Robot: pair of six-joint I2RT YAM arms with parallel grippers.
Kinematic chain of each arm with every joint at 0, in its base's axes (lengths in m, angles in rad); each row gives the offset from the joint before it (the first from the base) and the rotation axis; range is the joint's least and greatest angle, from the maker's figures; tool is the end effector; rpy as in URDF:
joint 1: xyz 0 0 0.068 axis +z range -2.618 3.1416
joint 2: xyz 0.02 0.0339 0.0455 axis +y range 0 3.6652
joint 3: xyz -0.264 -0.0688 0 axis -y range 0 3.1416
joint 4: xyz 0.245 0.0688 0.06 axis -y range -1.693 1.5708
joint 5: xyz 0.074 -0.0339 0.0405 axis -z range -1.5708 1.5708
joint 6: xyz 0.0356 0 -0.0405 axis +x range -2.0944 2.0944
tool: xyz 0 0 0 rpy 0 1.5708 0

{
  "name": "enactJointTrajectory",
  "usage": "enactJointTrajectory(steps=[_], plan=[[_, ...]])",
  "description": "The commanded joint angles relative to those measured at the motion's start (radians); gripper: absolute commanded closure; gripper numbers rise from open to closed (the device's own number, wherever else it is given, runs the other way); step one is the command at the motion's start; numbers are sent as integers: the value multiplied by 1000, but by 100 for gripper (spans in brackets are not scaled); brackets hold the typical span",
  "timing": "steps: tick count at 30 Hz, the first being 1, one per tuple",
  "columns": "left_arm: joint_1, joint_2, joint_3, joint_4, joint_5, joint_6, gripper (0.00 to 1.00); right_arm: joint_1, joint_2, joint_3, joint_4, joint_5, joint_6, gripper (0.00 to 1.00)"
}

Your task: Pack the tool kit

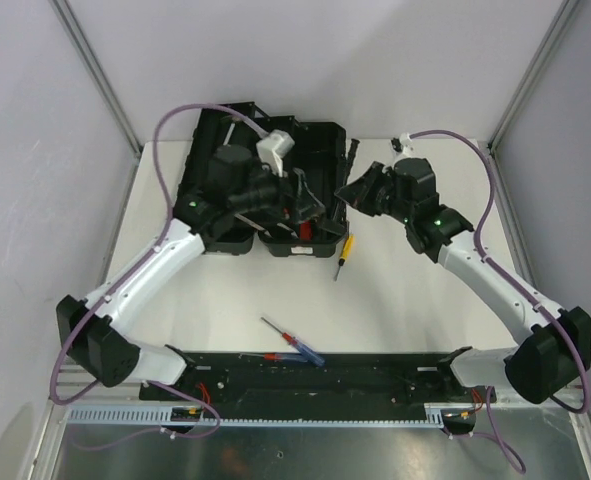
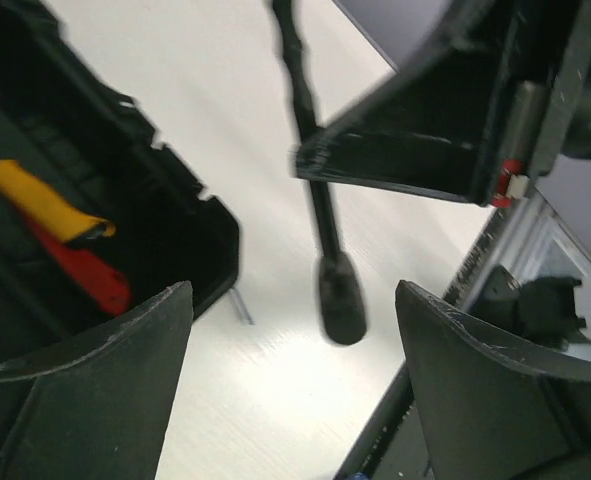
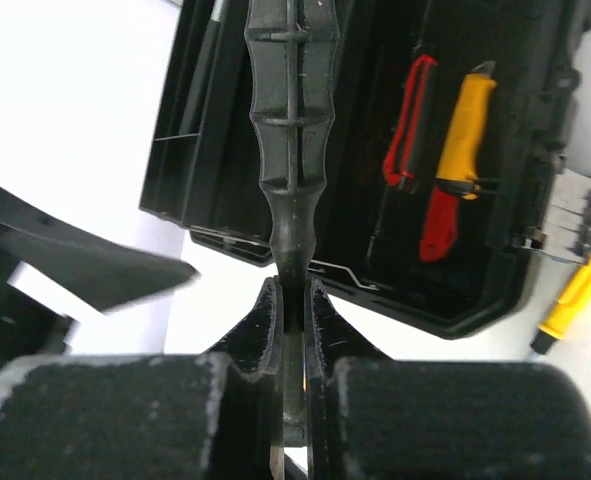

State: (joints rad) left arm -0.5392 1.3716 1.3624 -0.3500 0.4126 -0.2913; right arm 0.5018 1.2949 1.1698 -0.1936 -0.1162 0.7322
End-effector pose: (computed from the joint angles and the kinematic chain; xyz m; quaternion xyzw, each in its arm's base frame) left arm 0.2614 -0.1730 0.3925 0.2152 0.7840 -0.3789 0.4420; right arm 0.2632 0.1491 0.3622 0.0592 0.8075 0.3768 0.4499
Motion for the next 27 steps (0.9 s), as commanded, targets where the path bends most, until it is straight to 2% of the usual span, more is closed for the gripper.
enactJointTrajectory(steps=[1, 4, 7, 15, 20, 23, 27], plan=[[-71, 33, -40, 129, 8, -39, 14, 15, 13, 52, 123, -44, 96, 100], [-89, 67, -38, 145, -3, -48, 14, 21, 14, 55, 127, -57, 101, 100], [-100, 101, -33, 150, -11, -57, 20, 28, 9, 56, 127, -64, 100, 100], [-107, 143, -18, 151, -12, -67, 60, 44, 14, 56, 124, -62, 89, 100], [-114, 156, -18, 151, -14, -56, 79, 71, 27, 57, 111, -28, 54, 100], [-115, 155, -23, 152, -34, -47, 95, 90, 32, 57, 94, 6, 26, 100], [-115, 147, -29, 151, -54, -36, 100, 104, 37, 59, 68, 38, 5, 100]])
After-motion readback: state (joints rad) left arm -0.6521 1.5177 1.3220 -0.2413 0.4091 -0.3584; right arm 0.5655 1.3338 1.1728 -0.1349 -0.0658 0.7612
